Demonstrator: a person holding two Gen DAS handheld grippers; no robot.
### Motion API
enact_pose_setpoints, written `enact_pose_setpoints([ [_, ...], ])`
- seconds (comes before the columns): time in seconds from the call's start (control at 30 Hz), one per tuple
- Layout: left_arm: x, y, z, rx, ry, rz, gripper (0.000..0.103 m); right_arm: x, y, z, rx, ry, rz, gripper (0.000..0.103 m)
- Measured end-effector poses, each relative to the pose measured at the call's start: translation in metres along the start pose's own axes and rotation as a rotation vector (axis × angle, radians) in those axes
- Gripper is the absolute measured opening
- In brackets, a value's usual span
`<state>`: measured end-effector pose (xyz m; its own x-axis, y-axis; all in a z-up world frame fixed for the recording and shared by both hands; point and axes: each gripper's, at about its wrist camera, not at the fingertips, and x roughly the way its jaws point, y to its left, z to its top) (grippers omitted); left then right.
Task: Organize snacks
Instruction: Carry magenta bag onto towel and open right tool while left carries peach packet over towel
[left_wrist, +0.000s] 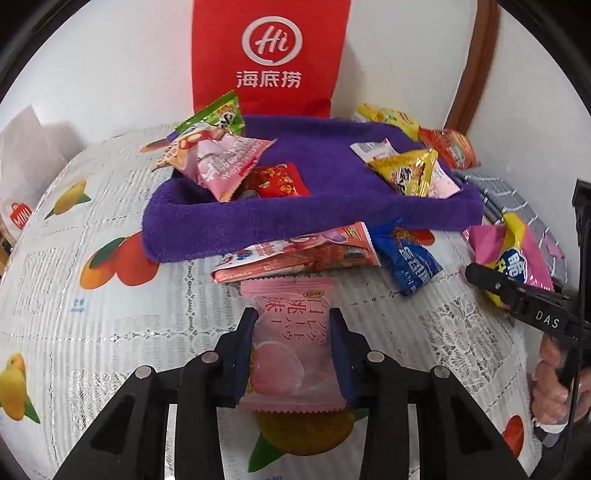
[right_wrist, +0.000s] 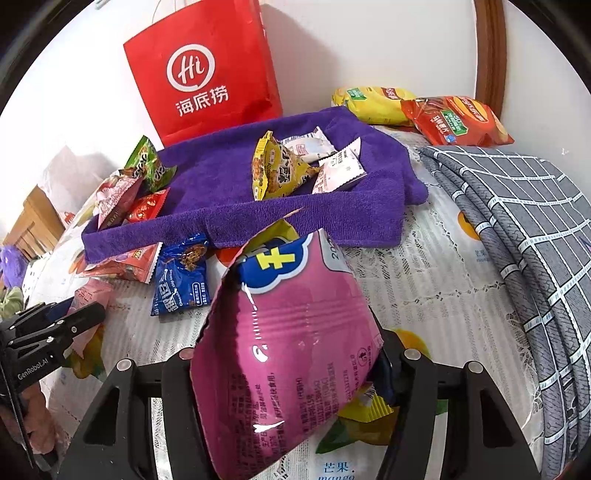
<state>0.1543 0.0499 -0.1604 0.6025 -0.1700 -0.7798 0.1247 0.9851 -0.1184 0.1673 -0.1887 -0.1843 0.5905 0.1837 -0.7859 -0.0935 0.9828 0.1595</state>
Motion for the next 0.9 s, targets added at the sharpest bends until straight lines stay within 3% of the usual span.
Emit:
enact_pose_setpoints([
  [0.43, -0.035, -0.006, 0.011, 0.032, -0.065, -0.002, 0.036, -0.026, 0.016, 0.005, -0.039, -0.029, -0.008, 0.061],
  [0.7, -0.046, -0.002, 0.049, 0.000, -0.128, 0.007, 0.036, -0.065, 0.031, 0.060, -0.082, -0.128, -0.018, 0.061],
  [0.9, -0.045, 0.013, 0.085, -0.075, -0.188, 0.039, 0.036, -0.065, 0.033, 0.108, -0.056, -0.161, 0.028, 0.061],
])
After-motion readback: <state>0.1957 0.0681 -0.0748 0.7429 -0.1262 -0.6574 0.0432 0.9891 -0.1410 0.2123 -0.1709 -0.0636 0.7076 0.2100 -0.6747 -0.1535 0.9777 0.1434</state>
